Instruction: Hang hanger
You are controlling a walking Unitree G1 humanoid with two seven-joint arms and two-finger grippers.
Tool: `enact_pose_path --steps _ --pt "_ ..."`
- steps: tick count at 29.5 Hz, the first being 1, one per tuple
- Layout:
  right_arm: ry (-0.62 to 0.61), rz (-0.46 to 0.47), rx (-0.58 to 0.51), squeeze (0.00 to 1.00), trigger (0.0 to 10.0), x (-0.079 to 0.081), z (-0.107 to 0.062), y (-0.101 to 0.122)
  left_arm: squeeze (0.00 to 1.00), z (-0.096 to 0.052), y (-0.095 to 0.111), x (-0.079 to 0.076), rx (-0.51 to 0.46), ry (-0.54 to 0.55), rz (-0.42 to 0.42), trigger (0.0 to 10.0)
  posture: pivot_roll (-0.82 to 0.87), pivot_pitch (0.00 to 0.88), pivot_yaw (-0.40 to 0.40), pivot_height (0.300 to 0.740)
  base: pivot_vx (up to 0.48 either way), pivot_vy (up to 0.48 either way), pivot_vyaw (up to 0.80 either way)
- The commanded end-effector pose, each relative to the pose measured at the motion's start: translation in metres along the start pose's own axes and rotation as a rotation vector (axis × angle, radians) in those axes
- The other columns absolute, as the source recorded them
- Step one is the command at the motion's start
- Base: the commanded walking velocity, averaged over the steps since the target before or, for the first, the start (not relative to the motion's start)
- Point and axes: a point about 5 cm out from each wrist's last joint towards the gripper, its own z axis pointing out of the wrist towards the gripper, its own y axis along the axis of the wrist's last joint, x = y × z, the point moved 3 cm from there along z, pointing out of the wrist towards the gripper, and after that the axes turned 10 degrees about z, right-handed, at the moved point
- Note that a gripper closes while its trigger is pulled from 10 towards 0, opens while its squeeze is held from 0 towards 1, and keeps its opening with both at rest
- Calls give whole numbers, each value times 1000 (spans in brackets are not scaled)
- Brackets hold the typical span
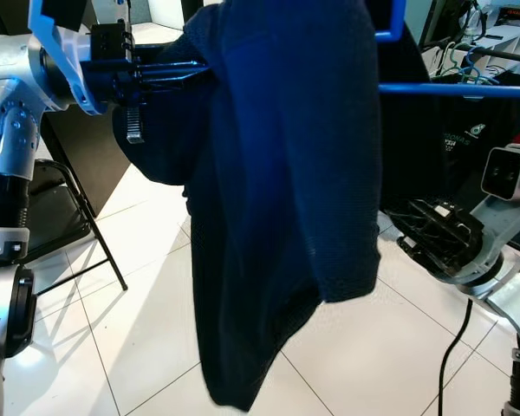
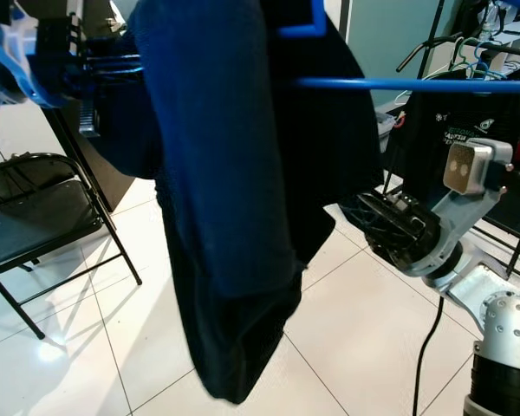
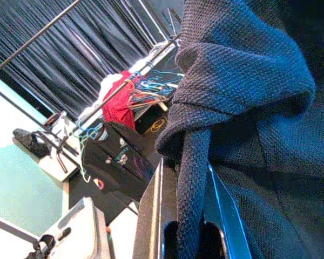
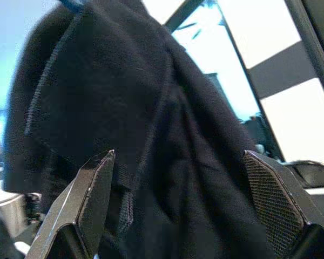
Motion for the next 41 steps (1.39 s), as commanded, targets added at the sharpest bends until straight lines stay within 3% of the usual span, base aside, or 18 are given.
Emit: enact_pose_path --steps 1,26,37,41 --pt "42 -10 -3 0 10000 8 5 3 0 0 2 -2 -23 -2 4 10000 -21 13 37 740 0 0 0" --pt "104 8 -46 0 10000 25 11 12 0 -6 -13 1 59 57 15 10000 -24 25 40 740 0 0 0" --pt "93 15 -32 0 10000 25 11 10 0 -10 -14 4 67 69 17 10000 -23 25 40 740 0 0 0" --pt "12 8 -4 0 10000 14 10 5 0 -8 -8 3 36 64 20 10000 -23 24 38 740 0 0 0"
